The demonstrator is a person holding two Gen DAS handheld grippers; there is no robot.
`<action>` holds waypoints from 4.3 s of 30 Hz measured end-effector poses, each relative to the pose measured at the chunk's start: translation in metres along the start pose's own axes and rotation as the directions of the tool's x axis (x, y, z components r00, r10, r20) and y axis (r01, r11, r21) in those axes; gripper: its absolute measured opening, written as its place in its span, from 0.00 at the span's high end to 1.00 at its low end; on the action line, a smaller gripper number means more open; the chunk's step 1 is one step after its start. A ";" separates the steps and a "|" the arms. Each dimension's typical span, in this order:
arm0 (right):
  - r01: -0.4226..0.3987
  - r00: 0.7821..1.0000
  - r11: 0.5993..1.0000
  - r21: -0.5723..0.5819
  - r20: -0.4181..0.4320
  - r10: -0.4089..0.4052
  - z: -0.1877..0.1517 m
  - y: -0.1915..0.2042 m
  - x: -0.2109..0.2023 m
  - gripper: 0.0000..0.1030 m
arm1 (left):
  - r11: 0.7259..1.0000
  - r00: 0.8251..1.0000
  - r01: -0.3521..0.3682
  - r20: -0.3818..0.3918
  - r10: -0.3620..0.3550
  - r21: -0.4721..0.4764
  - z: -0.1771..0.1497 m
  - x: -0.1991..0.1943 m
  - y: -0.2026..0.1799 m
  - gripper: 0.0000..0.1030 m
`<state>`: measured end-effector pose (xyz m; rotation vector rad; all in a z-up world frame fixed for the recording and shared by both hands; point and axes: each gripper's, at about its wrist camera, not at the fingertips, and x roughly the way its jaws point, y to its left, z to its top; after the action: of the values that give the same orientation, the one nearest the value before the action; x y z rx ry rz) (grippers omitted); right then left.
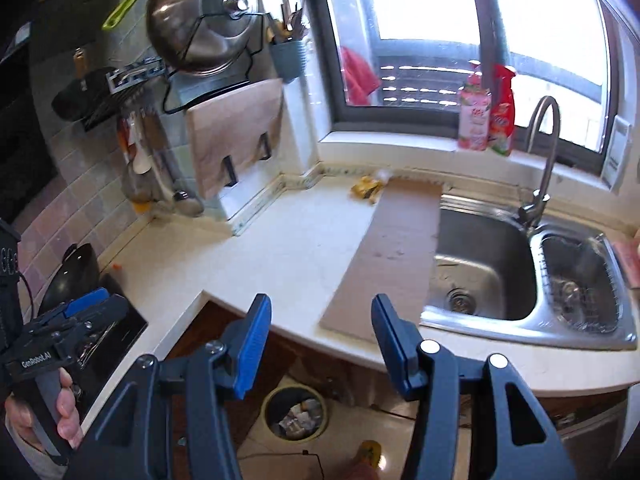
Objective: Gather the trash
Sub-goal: 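Raise both tools back up toward the counter, then move the left tool to the yellow snack bag while the right tool approaches the small clear bag, then grasp the yellow snack bag with the left tool while the right tool grasps the small clear bag, then carry the snack bag and clear bag down over the floor bin with both tools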
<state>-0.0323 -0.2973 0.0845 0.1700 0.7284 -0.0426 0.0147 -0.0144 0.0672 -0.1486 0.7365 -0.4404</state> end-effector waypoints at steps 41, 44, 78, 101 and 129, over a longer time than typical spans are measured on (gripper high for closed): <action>-0.181 0.924 0.918 0.353 -0.259 0.282 0.239 -0.212 0.509 0.49 | 0.978 0.924 -0.089 -0.352 0.153 0.190 0.251 0.603 -0.053 0.04; -0.219 0.902 0.866 0.450 -0.246 0.356 0.231 -0.222 0.540 0.49 | 0.979 0.908 -0.085 -0.390 0.152 0.183 0.239 0.634 -0.047 0.04; -0.216 0.925 0.940 0.263 -0.254 0.284 0.229 -0.166 0.597 0.74 | 0.989 0.914 -0.068 -0.390 0.114 0.128 0.191 0.683 -0.019 0.63; -0.321 0.919 0.917 0.239 -0.156 0.362 0.188 -0.119 0.433 0.83 | 0.984 0.959 -0.058 -0.264 0.102 0.168 0.194 0.496 -0.019 0.77; -0.378 0.922 0.917 0.128 -0.039 0.385 -0.024 0.012 0.072 0.83 | 0.970 0.979 0.080 -0.203 -0.033 0.228 -0.014 0.097 -0.030 0.77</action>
<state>0.0070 -0.2804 0.0207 0.4271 0.7460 0.2954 0.0584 -0.0831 0.0056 0.0987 0.8706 -0.5993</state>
